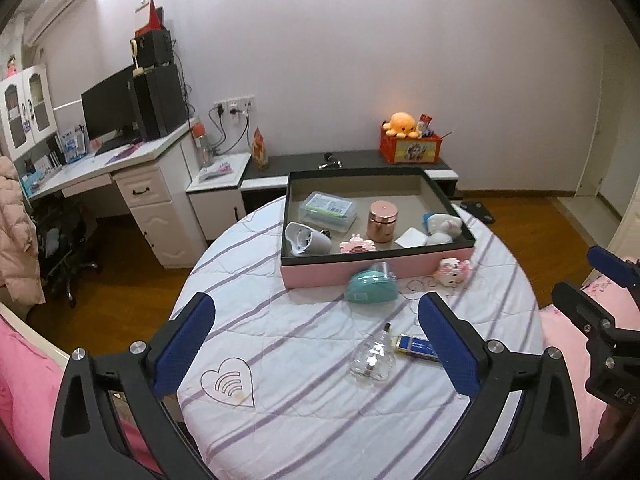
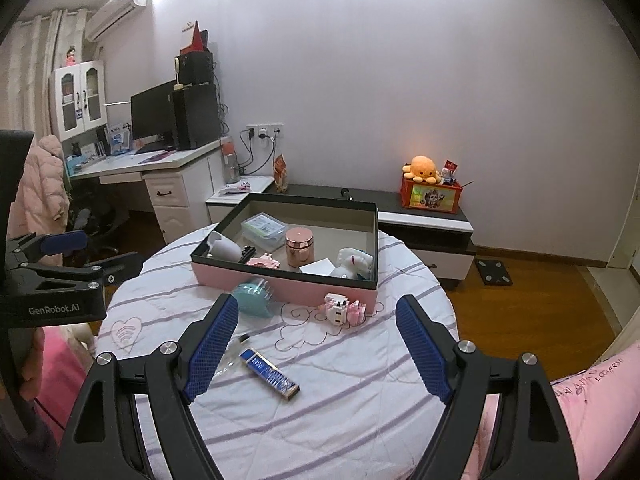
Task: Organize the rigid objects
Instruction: 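Withdraw both tools from the tray back over the table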
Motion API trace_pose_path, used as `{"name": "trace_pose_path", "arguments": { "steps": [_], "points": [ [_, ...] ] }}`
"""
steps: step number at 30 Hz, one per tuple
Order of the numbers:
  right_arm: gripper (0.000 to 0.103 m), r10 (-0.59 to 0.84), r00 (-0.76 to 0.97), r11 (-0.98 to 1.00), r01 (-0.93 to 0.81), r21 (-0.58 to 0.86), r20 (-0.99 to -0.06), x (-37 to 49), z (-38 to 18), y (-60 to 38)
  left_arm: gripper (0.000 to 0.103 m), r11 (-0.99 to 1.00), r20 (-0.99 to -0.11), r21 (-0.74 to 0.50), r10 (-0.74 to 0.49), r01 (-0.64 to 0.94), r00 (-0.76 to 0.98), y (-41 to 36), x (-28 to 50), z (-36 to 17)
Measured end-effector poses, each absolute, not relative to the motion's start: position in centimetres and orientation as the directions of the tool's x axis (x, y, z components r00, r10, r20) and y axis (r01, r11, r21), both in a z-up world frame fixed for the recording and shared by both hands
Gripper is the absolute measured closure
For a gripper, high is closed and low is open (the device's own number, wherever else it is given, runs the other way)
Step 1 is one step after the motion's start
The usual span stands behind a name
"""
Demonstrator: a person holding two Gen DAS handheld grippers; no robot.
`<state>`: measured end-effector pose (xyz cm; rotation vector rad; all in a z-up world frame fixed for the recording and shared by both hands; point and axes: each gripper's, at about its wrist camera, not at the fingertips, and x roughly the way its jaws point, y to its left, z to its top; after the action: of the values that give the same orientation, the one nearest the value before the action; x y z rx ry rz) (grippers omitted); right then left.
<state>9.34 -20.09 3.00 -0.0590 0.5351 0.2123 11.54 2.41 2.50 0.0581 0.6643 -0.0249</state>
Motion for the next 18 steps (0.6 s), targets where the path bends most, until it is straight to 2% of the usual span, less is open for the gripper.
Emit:
{"name": "trace_pose_path", "arguments": {
  "steps": [6, 18],
  "points": [
    [0.02, 0.194, 0.85, 0.976, -0.216, 0.013, -0.49, 7.1, 3.5, -20.7, 0.0, 0.998, -0.606, 0.03, -0.028, 0.058, 0.795, 2.0, 9.6, 2.5],
    [0.02, 0.191, 0.844, 0.978, -0.206, 0.026, -0.502, 7.1, 3.1, -21.2, 0.0, 0.998, -0.641, 0.027, -0.021, 0.05, 0.767, 1.9, 10.0, 1.5]
  ]
}}
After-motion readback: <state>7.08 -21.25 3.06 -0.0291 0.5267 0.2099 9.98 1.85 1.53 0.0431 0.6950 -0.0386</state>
